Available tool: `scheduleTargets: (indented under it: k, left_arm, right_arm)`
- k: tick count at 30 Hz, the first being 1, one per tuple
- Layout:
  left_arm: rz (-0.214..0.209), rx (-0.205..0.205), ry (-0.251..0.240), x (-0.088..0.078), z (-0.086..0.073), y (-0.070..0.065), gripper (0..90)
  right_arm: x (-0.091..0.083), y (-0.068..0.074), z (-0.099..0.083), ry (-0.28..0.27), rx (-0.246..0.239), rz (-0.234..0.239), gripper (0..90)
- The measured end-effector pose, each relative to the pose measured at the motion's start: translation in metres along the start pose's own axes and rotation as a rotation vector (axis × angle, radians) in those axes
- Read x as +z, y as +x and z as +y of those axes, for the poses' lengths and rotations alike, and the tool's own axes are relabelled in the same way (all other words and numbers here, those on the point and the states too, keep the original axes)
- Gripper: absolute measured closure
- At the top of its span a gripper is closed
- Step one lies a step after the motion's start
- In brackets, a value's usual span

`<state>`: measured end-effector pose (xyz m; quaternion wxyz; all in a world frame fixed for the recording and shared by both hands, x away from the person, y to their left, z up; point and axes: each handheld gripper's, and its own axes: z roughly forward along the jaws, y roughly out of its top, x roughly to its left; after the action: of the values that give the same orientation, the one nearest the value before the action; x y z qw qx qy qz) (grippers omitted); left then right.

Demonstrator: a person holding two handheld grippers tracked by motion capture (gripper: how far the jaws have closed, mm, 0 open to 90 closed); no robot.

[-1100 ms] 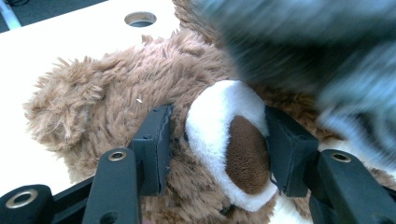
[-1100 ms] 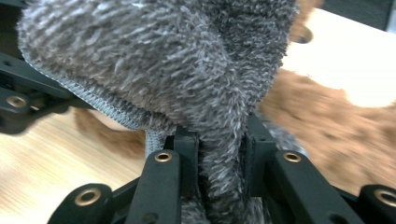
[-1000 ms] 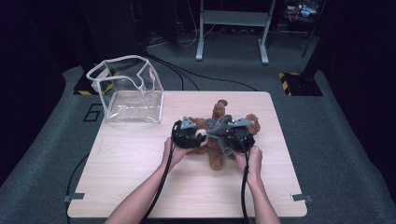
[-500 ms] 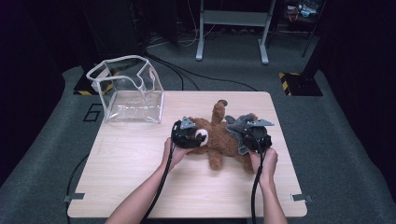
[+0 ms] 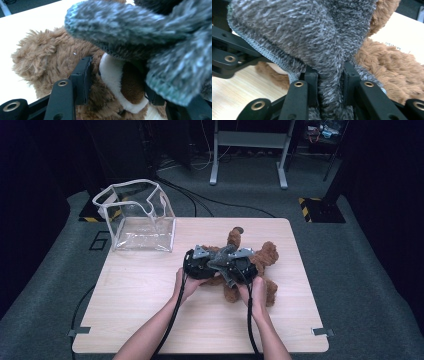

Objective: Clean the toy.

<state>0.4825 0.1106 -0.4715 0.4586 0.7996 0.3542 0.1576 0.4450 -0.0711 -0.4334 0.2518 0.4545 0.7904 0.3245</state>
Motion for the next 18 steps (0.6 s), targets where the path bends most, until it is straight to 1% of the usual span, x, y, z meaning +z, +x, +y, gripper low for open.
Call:
scheduleTargets:
  k: [1,2,3,4,5,6,7,8,10,11,12,14,16,18]
  left_arm:
    - [0.0,0.002,0.0,0.0,0.0,0.0,46.4]
    - [-0.001,0.003,0.001,0.0,0.0,0.0,46.4]
    - [0.0,0.003,0.002,0.0,0.0,0.0,46.4]
    - [0.0,0.003,0.001,0.0,0.0,-0.001,46.4]
    - [-0.001,0.004,0.001,0.0,0.0,-0.001,46.4]
    - [-0.001,0.004,0.001,0.0,0.0,0.0,46.4]
    - [-0.001,0.003,0.001,0.0,0.0,0.0,46.4]
    - [-0.001,0.002,0.0,0.0,0.0,0.0,46.4]
    - [-0.002,0.004,0.001,0.0,0.0,0.0,46.4]
    - [-0.002,0.004,0.001,0.0,0.0,0.0,46.4]
    - [-0.001,0.003,0.001,0.0,0.0,0.0,46.4]
    - [-0.002,0.006,0.002,0.0,0.0,0.0,46.4]
    - [-0.002,0.006,0.002,0.0,0.001,0.0,46.4]
    - [-0.002,0.005,0.002,0.0,0.0,0.0,46.4]
  right_arm:
    - [-0.003,-0.002,-0.001,0.003,0.01,0.0,71.9]
    - [-0.005,-0.005,-0.002,-0.002,0.01,-0.002,71.9]
    - [-0.01,-0.012,-0.005,-0.006,0.015,-0.005,72.0]
    - [-0.014,-0.017,-0.007,-0.012,0.034,-0.005,72.0]
    - [-0.018,-0.024,-0.01,-0.016,0.043,-0.01,72.1]
    - [-0.022,-0.031,-0.013,-0.021,0.05,-0.017,72.1]
    - [-0.025,-0.037,-0.016,-0.016,0.068,-0.029,72.0]
    - [-0.028,-0.042,-0.019,-0.016,0.068,-0.039,72.0]
    - [-0.032,-0.055,-0.026,-0.01,0.089,-0.063,71.9]
    - [-0.033,-0.059,-0.028,-0.008,0.1,-0.073,72.0]
    - [-0.033,-0.065,-0.032,0.006,0.107,-0.094,72.0]
    - [-0.03,-0.072,-0.038,0.021,0.125,-0.121,72.1]
    - [-0.028,-0.079,-0.043,0.034,0.14,-0.127,72.0]
    - [-0.028,-0.082,-0.044,0.042,0.15,-0.143,72.0]
